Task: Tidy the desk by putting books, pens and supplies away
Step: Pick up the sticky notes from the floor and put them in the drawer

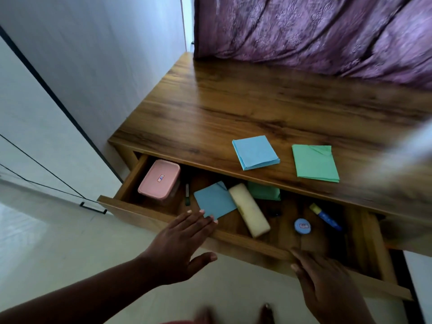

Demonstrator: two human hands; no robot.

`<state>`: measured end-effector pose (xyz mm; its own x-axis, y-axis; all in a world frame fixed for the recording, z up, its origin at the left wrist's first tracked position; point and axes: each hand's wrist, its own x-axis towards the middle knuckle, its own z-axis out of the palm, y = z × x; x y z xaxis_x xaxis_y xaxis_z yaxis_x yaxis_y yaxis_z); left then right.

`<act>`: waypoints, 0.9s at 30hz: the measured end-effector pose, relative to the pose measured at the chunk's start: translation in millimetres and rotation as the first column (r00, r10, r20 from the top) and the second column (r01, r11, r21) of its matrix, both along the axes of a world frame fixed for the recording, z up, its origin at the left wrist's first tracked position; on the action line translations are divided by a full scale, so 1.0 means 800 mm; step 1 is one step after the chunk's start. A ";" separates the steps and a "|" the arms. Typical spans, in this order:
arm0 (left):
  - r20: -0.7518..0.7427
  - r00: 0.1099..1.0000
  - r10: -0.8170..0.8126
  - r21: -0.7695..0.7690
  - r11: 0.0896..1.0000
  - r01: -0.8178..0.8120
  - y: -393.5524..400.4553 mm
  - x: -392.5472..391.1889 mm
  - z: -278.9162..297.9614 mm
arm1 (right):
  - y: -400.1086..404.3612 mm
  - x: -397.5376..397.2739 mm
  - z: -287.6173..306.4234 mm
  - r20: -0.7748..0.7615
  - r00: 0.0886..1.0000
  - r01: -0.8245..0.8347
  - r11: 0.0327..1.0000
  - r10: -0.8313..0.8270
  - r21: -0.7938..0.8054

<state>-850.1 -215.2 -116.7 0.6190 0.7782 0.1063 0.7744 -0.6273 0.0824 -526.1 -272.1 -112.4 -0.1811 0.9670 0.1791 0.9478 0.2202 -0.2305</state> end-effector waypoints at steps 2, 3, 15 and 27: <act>0.014 1.000 -0.015 -0.004 1.000 0.015 -0.009 -0.004 0.001 | -0.009 -0.003 -0.003 -0.010 1.000 -0.004 0.997 0.005 0.080; 0.023 0.999 -0.028 -0.012 1.000 0.028 -0.013 -0.006 0.003 | -0.014 -0.005 -0.003 -0.016 1.000 -0.002 0.995 0.003 0.102; 0.301 0.951 -0.065 -0.374 0.909 0.181 -0.044 -0.036 0.027 | -0.077 -0.015 -0.011 0.054 0.992 -0.115 0.992 0.112 0.053; 0.073 0.985 0.155 -0.621 0.780 -0.077 -0.084 -0.020 0.054 | -0.114 0.000 -0.018 -0.004 0.979 -0.193 0.925 0.203 -0.328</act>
